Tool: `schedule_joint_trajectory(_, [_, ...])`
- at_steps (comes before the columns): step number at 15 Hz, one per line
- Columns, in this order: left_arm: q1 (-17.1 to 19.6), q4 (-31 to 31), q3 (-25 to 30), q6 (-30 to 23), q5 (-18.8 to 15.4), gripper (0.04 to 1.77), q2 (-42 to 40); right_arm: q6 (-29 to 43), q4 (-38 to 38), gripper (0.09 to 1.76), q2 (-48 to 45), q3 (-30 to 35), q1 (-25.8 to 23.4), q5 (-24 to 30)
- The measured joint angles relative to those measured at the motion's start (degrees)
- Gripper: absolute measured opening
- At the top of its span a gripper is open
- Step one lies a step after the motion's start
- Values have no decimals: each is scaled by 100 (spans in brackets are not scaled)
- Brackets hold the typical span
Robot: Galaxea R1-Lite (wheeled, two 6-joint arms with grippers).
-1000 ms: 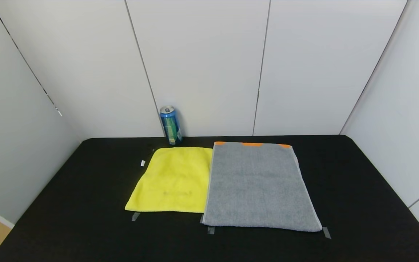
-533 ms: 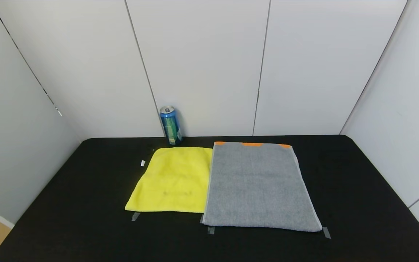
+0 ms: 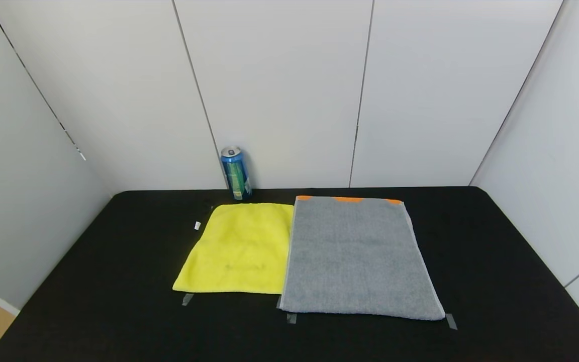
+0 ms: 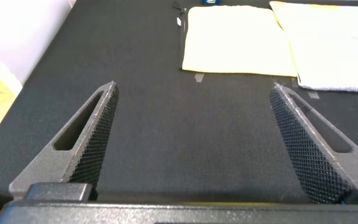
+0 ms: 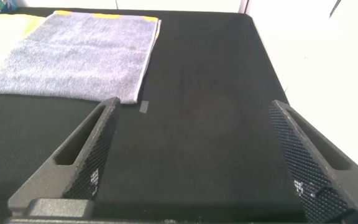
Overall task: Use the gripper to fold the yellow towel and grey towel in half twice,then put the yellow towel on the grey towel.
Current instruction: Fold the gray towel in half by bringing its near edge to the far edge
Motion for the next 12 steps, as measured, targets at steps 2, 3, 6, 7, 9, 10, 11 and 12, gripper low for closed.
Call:
schedule_joint_trajectory(2, [0,0,-62,-18,-2,172,0,27,24,171,0,-57,-7,29])
schedule_joint_trajectory(3, [0,48,-187,-35,-33,172,0,56,84,171,0,-171,-7,80])
schedule_joint_trajectory(6, [0,511,-887,-24,-322,172,5,76,421,171,21,-611,-5,324])
schedule_joint_trajectory(7, [0,731,-1185,-22,-467,172,18,73,482,171,65,-783,-5,371])
schedule_joint_trajectory(9, [0,968,-1758,0,-763,172,152,76,517,171,282,-1152,0,419])
schedule_joint_trajectory(10, [0,989,-1961,4,-847,172,277,90,522,171,456,-1364,4,439])
schedule_joint_trajectory(11, [-2,997,-2163,4,-891,172,461,150,523,171,683,-1618,30,453])
schedule_joint_trajectory(12, [-15,1001,-2334,-2,-900,172,677,227,523,171,944,-1879,76,453])
